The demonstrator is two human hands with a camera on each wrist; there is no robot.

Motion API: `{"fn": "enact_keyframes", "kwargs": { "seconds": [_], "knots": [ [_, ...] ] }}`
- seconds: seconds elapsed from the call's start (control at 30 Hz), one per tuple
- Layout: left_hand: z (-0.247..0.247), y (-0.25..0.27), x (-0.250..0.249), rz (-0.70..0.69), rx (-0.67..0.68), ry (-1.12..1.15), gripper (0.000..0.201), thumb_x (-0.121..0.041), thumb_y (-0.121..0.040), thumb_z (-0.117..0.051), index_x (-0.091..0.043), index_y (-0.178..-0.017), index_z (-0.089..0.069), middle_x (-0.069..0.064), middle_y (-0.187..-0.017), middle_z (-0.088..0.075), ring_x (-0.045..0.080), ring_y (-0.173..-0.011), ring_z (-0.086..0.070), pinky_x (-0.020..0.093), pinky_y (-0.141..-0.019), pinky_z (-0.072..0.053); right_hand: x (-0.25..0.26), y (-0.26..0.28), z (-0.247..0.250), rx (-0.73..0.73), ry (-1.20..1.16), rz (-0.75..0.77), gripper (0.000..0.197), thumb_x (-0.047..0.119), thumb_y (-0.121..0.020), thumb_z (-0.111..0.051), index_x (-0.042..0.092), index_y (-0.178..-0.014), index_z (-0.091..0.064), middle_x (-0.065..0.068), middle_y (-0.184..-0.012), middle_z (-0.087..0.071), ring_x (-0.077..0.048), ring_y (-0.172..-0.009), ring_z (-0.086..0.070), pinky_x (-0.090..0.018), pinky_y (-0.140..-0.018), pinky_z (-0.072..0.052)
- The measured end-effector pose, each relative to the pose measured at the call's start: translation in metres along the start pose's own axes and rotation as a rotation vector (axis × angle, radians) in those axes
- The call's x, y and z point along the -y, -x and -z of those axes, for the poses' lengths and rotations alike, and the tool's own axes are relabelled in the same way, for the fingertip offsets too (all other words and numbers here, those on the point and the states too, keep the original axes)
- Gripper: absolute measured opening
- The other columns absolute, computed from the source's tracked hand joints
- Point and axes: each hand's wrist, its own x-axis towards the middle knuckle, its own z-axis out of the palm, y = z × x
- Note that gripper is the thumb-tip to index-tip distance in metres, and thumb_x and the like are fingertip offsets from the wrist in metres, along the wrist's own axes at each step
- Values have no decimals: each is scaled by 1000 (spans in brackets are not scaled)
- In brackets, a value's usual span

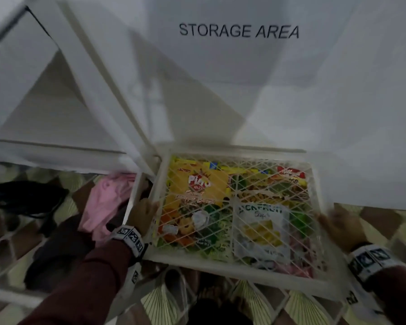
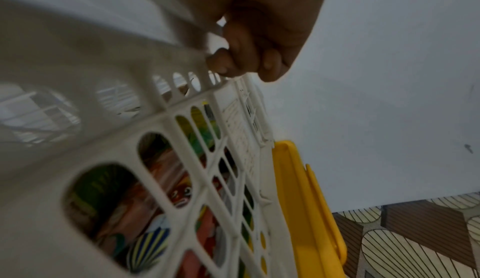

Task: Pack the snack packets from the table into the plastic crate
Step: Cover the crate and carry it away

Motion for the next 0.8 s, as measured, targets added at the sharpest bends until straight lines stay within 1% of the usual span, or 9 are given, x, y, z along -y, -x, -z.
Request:
{"fn": "enact_keyframes", "kwargs": {
  "seconds": [0.1,0.17,0.27,0.4,0.47,0.57,0.67,0.73,0.8],
  "knots": [
    [-24,-10,10,-8,-54,41,38,-22,-97,-46,-19,-63,-29,1,-58,-36,13,-52,-36,24,-50,-25,-16,-22,-19,-6,39,-24,36,28,-85,-66,9,-60,-49,-15,-56,-52,-35,-63,-57,-39,-64,-42],
    [-38,-18,17,6,-62,83,38,-20,-96,-47,-19,-63,-29,1,-57,-35,17,-52,-37,31,-55,-28,-27,-35,-29,-16,48,-46,34,21,-85,-64,3,-59,-52,-19,-53,-53,-34,-58,-56,-39,-62,-43],
    [-49,-31,21,-25,-76,89,39,-18,-96,-47,-19,-62,-27,1,-56,-33,19,-51,-36,31,-60,-28,-36,-49,-40,-8,24,-15,51,47,-84,-59,5,-57,-49,-16,-49,-51,-27,-53,-54,-36,-57,-42],
    [-57,-50,23,-45,-78,83,36,-18,-96,-46,-20,-64,-27,0,-57,-33,15,-50,-35,30,-58,-27,-42,-62,-50,4,2,-24,88,94,-55,-19,10,-59,-46,-7,-48,-47,-22,-51,-49,-30,-53,-37],
    [-59,-53,24,-54,-76,75,38,-16,-96,-46,-22,-64,-26,-1,-56,-33,12,-49,-35,31,-52,-25,-36,-60,-52,31,3,-55,87,92,-52,-24,8,-63,-47,-9,-52,-48,-27,-56,-52,-31,-54,-36],
    [-57,-56,22,-64,-28,37,38,-16,-97,-44,-24,-65,-24,-1,-57,-33,12,-49,-35,21,-49,-26,-25,-53,-53,23,-14,-70,58,73,-53,-28,16,-59,-37,-2,-53,-40,-26,-60,-47,-24,-49,-25],
    [-54,-58,20,-74,18,10,37,-18,-98,-40,-25,-67,-23,1,-57,-33,13,-48,-35,21,-49,-26,-21,-51,-53,31,-62,-79,63,68,-63,-40,6,-73,-45,-9,-62,-50,-24,-63,-48,-25,-51,-27],
    [-51,-57,17,-50,55,-7,33,-19,-98,-38,-22,-69,-25,2,-58,-35,14,-48,-36,22,-49,-27,-24,-53,-52,88,-85,-140,66,62,-72,-49,-1,-93,-51,-19,-83,-58,-25,-74,-49,-30,-61,-32],
    [-48,-55,16,-20,103,-12,24,-21,-99,-36,-14,-77,-30,2,-59,-37,16,-50,-39,28,-50,-29,-29,-53,-55,131,-88,-159,80,67,-67,-42,-2,-106,-50,-20,-97,-58,-28,-84,-53,-33,-71,-37]
  ]
}}
